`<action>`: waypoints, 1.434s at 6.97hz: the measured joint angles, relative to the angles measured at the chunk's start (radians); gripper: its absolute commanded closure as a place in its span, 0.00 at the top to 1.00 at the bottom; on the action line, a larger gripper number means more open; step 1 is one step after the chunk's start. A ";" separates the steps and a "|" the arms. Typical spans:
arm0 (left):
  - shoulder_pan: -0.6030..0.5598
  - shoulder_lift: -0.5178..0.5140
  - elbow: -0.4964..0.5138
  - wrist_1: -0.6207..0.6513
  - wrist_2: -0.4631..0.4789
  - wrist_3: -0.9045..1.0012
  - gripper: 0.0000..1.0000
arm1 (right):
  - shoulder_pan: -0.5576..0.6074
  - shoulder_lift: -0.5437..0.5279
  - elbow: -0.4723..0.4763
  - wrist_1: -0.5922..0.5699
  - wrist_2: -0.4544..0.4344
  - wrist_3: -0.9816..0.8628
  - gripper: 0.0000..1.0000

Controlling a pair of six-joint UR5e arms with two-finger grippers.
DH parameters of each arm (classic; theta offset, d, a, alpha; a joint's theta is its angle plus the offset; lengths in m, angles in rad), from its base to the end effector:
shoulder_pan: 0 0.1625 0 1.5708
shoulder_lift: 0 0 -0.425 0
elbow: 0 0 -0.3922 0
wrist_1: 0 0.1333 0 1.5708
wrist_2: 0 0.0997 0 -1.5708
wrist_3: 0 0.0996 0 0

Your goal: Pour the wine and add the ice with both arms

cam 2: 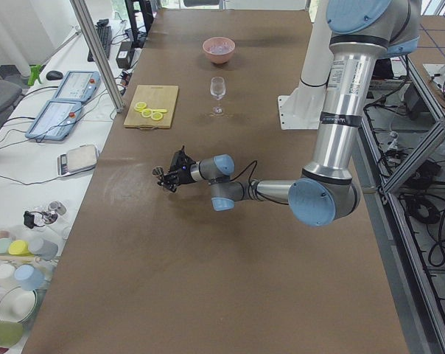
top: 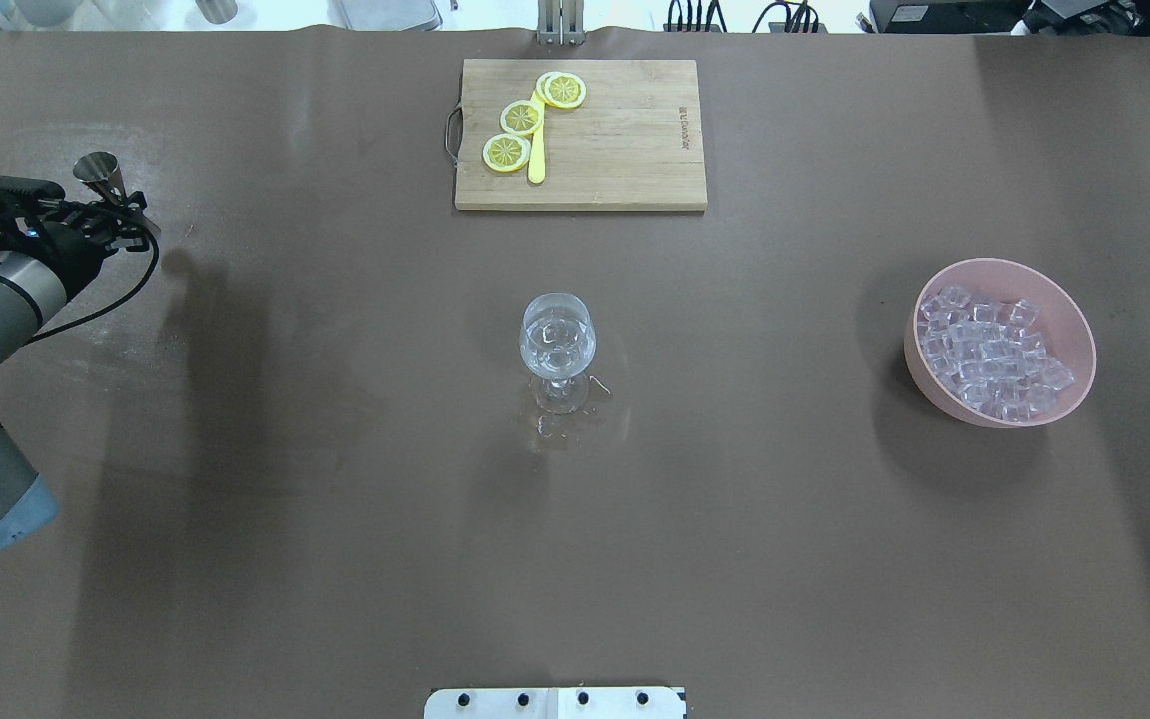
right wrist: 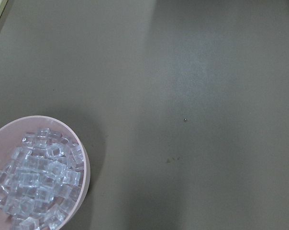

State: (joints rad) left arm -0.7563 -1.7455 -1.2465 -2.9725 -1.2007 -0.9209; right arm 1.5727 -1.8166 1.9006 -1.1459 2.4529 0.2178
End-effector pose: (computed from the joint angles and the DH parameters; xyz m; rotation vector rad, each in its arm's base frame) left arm 0.3065 -0.5219 0.5739 1.0468 0.7384 -0.3230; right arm 0.0572 -0.4052 0.5485 0.3786 -0.9066 -0.0226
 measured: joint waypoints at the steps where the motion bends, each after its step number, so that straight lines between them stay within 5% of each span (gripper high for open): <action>1: 0.000 -0.002 0.004 0.003 -0.001 -0.001 0.00 | 0.000 -0.001 0.000 0.000 0.000 0.000 1.00; 7: 0.002 -0.005 0.015 0.005 -0.021 -0.004 0.00 | 0.000 -0.008 0.000 0.002 0.000 -0.001 1.00; 8: 0.002 -0.005 0.016 0.005 -0.027 -0.004 0.08 | 0.000 -0.009 0.000 0.003 0.000 -0.002 1.00; 9: 0.002 -0.005 0.017 0.005 -0.030 -0.004 0.37 | 0.001 -0.010 0.000 0.003 0.000 -0.003 1.00; 10: 0.002 -0.005 0.017 0.005 -0.031 -0.004 0.88 | 0.001 -0.010 0.001 0.003 0.001 -0.003 1.00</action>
State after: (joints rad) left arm -0.7538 -1.7501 -1.2294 -2.9672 -1.2313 -0.9246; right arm 1.5736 -1.8265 1.9020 -1.1425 2.4538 0.2149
